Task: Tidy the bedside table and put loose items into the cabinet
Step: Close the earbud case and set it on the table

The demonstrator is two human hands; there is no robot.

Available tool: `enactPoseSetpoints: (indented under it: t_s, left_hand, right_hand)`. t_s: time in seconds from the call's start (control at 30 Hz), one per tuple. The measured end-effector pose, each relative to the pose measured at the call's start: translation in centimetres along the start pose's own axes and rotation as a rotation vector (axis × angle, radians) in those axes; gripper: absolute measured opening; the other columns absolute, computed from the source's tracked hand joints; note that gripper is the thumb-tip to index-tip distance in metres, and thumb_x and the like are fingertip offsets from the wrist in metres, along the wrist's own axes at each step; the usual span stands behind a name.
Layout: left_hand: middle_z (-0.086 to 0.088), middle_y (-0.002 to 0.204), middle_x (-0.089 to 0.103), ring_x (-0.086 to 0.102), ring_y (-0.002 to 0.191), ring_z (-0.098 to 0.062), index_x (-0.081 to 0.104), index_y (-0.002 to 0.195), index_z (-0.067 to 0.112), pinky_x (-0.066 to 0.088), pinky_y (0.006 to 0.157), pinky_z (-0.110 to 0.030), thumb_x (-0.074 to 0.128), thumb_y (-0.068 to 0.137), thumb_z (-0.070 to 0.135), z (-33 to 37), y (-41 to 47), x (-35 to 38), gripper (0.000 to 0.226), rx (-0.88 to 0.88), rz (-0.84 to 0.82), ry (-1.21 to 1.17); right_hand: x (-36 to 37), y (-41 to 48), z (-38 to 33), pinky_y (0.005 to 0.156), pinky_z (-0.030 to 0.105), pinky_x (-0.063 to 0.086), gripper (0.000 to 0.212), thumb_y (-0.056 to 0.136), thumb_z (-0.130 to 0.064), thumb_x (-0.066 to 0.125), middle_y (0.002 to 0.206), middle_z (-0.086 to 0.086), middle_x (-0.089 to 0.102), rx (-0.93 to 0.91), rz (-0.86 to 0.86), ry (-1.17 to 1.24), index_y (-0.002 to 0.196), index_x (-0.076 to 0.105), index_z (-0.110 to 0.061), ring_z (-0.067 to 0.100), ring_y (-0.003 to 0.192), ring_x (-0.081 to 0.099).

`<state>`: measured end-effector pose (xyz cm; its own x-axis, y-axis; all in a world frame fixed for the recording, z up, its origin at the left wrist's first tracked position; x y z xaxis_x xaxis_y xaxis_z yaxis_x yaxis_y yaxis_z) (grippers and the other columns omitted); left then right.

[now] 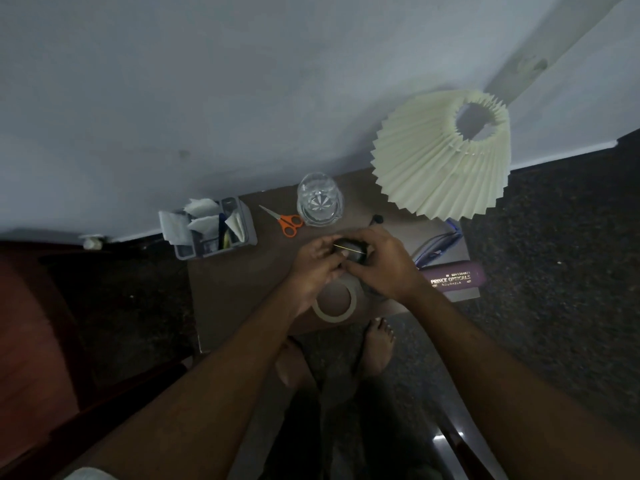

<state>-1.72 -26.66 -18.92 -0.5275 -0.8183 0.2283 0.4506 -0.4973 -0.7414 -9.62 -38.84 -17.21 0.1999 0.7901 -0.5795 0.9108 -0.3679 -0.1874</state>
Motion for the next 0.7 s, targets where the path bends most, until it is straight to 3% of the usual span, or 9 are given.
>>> enactPoseSetpoints:
  t_s: [0.13,0.27,0.37,0.47,0.53,0.7]
  left_hand:
    - [-0.004,0.100,0.072,0.068,0.092,-0.016,0.061,0.122,0.002,0.059,0.077,-0.025,0.058,0.095,-0.004,-0.4,-0.6,-2.1,0.028,0.002,-0.006,-0.059]
    - [-0.010,0.110,0.069,0.068,0.100,-0.020,0.058,0.127,-0.001,0.060,0.078,-0.025,0.058,0.094,-0.006,-0.3,-0.9,-3.4,0.033,0.037,0.034,-0.026]
    - [-0.013,0.114,0.065,0.063,0.108,-0.024,0.055,0.132,-0.004,0.056,0.088,-0.032,0.059,0.093,-0.007,-0.5,-1.1,-3.8,0.039,0.048,0.056,0.011]
    - [-0.016,0.116,0.064,0.060,0.113,-0.027,0.053,0.134,-0.003,0.052,0.095,-0.038,0.059,0.093,-0.008,-0.8,-1.3,-4.0,0.041,0.046,0.062,0.010]
    - [-0.015,0.114,0.065,0.061,0.113,-0.026,0.053,0.135,-0.002,0.053,0.095,-0.037,0.059,0.092,-0.009,-0.8,-1.5,-4.2,0.044,0.053,0.049,0.013]
    - [-0.008,0.105,0.070,0.064,0.103,-0.022,0.054,0.134,0.006,0.051,0.098,-0.042,0.063,0.085,-0.015,-0.5,-1.8,-4.1,0.053,0.093,-0.020,0.061]
  right_hand:
    - [1.7,0.1,0.0,0.090,0.013,0.046,0.042,0.083,-0.025,0.079,0.117,-0.004,0.068,0.136,-0.043,0.122,0.124,0.068,-0.024,0.008,0.109,0.062]
    - [3.3,0.5,0.6,0.095,0.037,0.056,0.026,0.095,-0.022,0.067,0.111,-0.008,0.074,0.256,-0.040,0.337,0.120,0.072,-0.020,0.008,0.102,0.069]
    - [3.8,0.6,0.7,0.092,0.044,0.058,0.018,0.096,-0.019,0.065,0.101,-0.008,0.076,0.279,-0.011,0.375,0.107,0.074,-0.030,0.011,0.097,0.072]
    - [4.1,0.8,0.9,0.082,0.040,0.059,0.014,0.094,-0.024,0.067,0.093,-0.009,0.077,0.311,0.005,0.391,0.096,0.073,-0.037,0.010,0.091,0.073]
    - [4.0,0.8,1.1,0.073,0.034,0.058,0.009,0.094,-0.026,0.068,0.088,-0.008,0.076,0.326,0.025,0.409,0.095,0.074,-0.033,0.008,0.083,0.072]
    - [3.6,1.0,1.4,0.071,0.046,0.058,0.009,0.095,-0.023,0.068,0.082,0.000,0.072,0.413,0.101,0.447,0.088,0.072,-0.026,0.022,0.077,0.069]
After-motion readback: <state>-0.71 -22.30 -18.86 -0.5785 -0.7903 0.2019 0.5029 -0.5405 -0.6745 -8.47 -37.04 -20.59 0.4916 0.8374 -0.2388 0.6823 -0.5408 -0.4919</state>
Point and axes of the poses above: each hand's wrist, its own y-axis towards the middle knuckle, its own x-axis out of the palm, z = x × y, the point moved 4 cm from there along y, towards the middle knuckle
